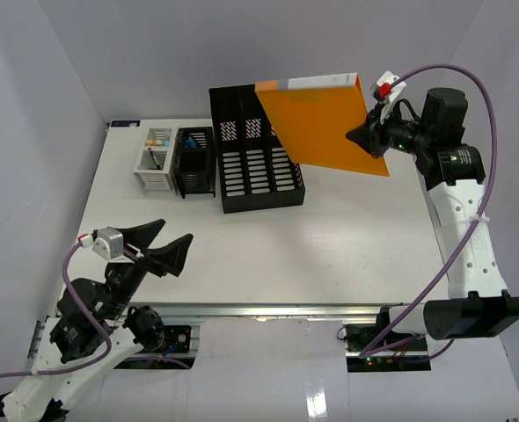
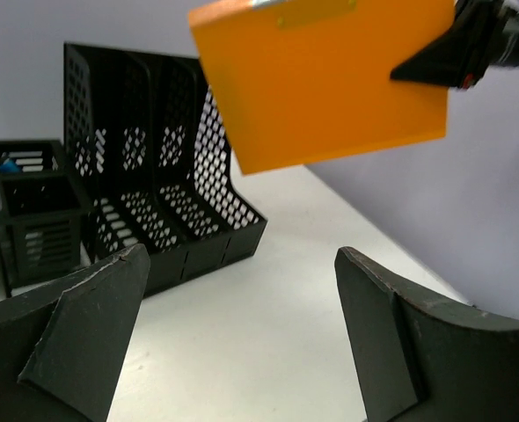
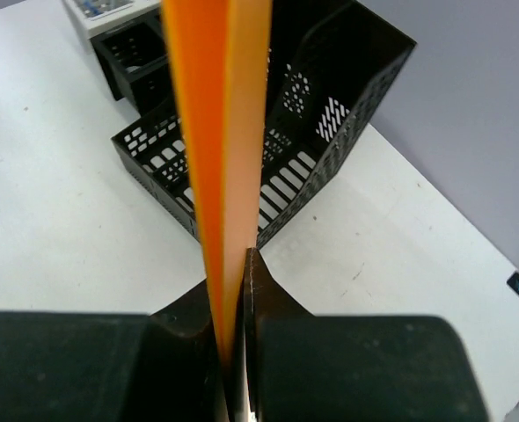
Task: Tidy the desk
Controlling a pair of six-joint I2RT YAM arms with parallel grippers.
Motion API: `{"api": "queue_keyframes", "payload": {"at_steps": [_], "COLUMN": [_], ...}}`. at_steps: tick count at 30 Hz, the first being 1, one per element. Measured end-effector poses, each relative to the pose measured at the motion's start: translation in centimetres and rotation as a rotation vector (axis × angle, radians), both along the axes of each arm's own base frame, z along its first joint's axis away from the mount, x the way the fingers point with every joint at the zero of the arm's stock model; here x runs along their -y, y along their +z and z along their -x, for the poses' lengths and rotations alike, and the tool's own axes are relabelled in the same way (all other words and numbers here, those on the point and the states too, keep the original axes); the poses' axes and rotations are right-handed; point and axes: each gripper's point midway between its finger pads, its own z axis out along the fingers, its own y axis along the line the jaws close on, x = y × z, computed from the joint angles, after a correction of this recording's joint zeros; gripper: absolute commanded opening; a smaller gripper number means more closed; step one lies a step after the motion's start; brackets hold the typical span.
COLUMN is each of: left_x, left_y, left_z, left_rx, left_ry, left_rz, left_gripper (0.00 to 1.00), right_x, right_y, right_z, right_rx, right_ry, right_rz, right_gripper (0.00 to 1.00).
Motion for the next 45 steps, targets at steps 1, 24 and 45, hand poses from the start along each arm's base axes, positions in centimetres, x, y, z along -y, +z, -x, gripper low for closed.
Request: {"api": "queue_keyframes", "payload": {"at_steps": [1, 24, 45], "left_x": [0.0, 0.0, 0.1], "left_y": [-0.8, -3.5, -3.6], "left_z": [-0.1, -0.5, -0.5], "left_rx": [-0.016, -0.082, -0.086], "left_ry": [0.005, 0.020, 0.019], "left_rz": [-0.015, -0.076, -0.075], "left_gripper": [0.98, 0.98, 0.98], "right_x": [0.3, 0.9, 1.9], "right_y": [0.0, -4.9, -2.8], "right_z": [-0.4, -5.2, -3.3], "right_rx": [-0.010, -0.273, -0.149], "right_ry": [-0.031, -0.306, -0.363], "right_rz": [-0.006, -0.142, -0.175], "right_gripper": [0.08, 0.08, 0.08]}}
